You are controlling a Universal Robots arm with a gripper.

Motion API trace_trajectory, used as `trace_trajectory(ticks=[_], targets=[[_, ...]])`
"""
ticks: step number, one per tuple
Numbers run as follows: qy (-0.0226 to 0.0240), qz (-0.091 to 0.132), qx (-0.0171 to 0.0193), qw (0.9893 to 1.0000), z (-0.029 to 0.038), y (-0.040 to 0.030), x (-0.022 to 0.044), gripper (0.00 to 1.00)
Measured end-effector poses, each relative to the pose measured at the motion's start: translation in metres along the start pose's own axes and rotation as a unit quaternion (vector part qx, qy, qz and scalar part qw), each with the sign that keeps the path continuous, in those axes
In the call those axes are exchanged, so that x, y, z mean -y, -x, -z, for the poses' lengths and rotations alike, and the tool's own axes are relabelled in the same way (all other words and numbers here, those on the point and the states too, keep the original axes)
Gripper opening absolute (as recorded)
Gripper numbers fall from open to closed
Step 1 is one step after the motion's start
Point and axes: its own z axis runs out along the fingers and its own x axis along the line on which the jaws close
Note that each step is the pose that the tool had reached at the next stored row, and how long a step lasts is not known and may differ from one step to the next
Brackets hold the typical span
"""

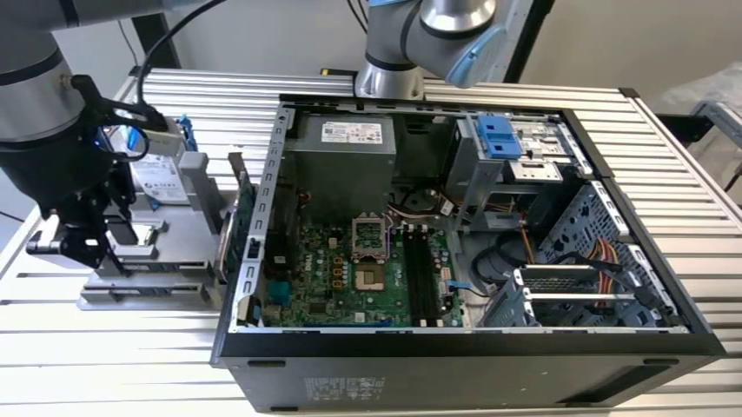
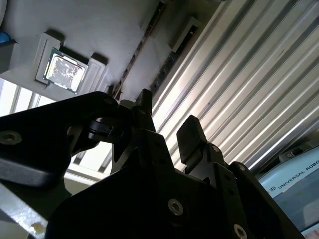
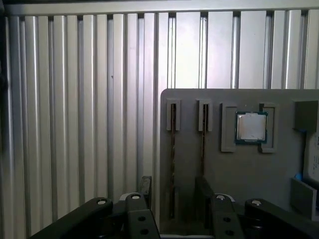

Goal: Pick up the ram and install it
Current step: 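Pick up the ram and move it above insertion slot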

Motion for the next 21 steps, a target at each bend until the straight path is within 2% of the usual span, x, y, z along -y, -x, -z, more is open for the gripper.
trace_trajectory(ticks=[10, 21], targets=[[0.0000, 0.000, -0.0021, 1.0000, -0.0080, 0.0007, 0.0003, 1.00], [0.0000, 0.000, -0.0024, 1.0000, -0.0150, 0.0013, 0.0004, 1.00]])
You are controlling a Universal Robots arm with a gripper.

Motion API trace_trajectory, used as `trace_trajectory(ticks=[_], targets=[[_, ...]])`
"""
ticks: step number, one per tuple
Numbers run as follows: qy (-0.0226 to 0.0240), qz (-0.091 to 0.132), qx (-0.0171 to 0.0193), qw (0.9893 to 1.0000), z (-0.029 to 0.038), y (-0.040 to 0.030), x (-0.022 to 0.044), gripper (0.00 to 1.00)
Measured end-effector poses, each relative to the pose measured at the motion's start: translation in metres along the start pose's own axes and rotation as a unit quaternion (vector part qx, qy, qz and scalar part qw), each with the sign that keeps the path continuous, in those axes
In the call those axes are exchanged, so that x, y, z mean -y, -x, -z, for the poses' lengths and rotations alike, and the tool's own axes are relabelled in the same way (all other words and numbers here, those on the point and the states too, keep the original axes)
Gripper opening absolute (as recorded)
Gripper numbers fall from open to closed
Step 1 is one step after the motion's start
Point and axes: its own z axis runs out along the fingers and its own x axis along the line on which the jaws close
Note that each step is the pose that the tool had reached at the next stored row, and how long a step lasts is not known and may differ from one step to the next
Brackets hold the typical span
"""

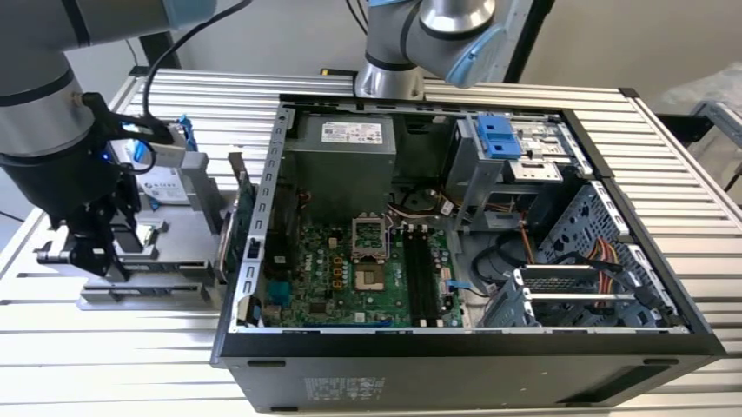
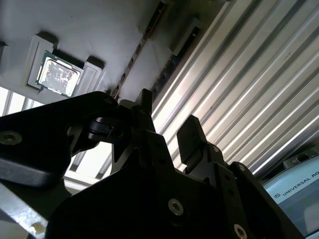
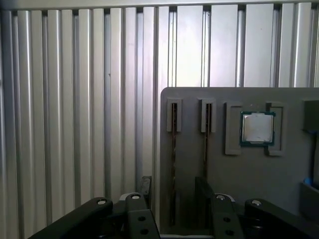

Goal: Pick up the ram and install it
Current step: 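Pick up the ram and move it above insertion slot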

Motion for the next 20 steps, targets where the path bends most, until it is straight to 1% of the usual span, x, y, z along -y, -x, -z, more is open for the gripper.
trace_trajectory(ticks=[20], targets=[[0.0000, 0.000, -0.0052, 1.0000, -0.0182, 0.0017, 0.0001, 1.00]])
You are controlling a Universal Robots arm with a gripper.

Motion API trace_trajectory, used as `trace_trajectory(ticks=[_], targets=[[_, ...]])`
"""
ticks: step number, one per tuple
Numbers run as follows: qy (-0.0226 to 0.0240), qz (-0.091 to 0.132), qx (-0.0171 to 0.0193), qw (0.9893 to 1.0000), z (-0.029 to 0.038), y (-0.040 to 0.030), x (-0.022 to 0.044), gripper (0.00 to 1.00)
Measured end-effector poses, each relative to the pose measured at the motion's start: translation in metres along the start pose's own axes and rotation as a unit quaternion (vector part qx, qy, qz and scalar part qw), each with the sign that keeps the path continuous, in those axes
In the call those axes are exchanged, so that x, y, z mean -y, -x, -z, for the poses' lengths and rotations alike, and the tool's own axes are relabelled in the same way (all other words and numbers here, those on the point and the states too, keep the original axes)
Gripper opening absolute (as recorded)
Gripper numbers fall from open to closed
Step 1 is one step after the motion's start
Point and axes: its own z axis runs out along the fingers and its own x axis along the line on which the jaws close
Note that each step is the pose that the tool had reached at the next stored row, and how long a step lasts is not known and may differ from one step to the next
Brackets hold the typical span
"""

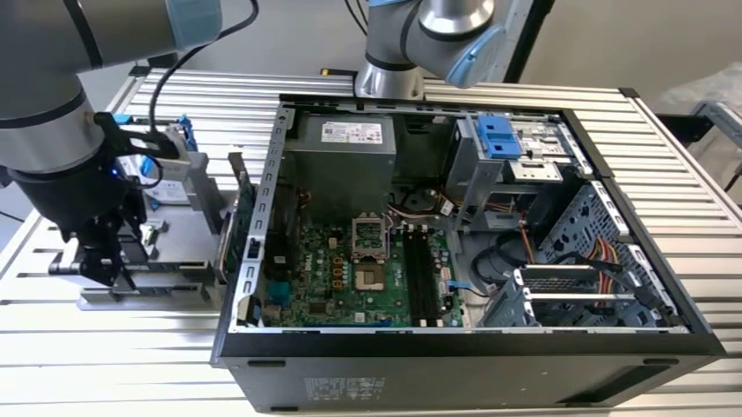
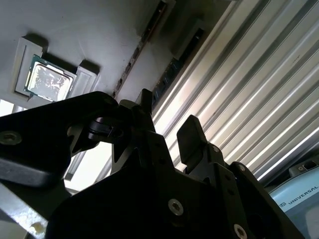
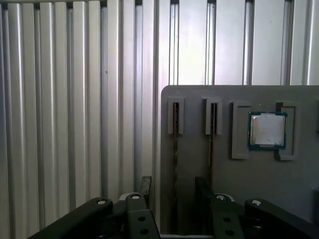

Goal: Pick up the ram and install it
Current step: 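Pick up the ram and move it above insertion slot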

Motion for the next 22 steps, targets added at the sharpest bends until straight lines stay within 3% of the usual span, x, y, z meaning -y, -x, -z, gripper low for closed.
trace_trajectory(ticks=[6, 22], targets=[[0.0001, -0.001, -0.0021, 1.0000, -0.0071, 0.0007, 0.0000, 1.00], [0.0001, -0.001, -0.0037, 1.0000, -0.0193, 0.0046, 0.0006, 1.00]])
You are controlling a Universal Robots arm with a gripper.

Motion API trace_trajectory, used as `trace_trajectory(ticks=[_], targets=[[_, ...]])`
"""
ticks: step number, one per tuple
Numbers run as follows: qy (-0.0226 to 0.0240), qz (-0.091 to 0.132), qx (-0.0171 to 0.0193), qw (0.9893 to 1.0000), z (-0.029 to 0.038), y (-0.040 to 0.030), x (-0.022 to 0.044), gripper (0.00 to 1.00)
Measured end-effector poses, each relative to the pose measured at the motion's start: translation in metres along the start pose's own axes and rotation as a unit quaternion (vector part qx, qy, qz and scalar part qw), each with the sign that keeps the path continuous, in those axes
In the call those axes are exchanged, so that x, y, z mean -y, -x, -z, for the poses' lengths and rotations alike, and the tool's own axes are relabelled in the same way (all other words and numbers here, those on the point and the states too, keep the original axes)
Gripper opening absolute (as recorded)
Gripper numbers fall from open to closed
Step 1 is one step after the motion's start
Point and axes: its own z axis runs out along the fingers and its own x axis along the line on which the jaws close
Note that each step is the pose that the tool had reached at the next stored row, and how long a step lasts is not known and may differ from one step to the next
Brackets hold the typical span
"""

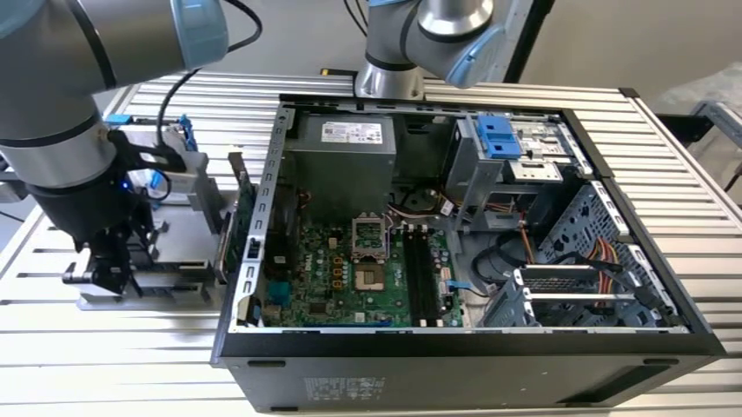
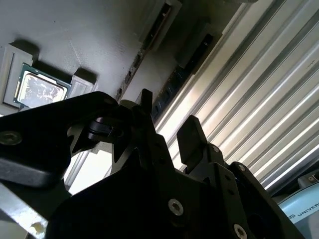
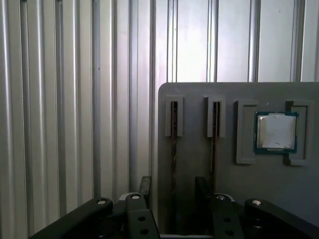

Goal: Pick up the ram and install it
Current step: 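Pick up the ram and move it above insertion slot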

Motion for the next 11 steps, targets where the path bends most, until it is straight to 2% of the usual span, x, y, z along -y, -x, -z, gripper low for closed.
trace_trajectory(ticks=[11], targets=[[0.0000, 0.000, -0.0004, 1.0000, -0.0089, 0.0011, 0.0001, 1.00]])
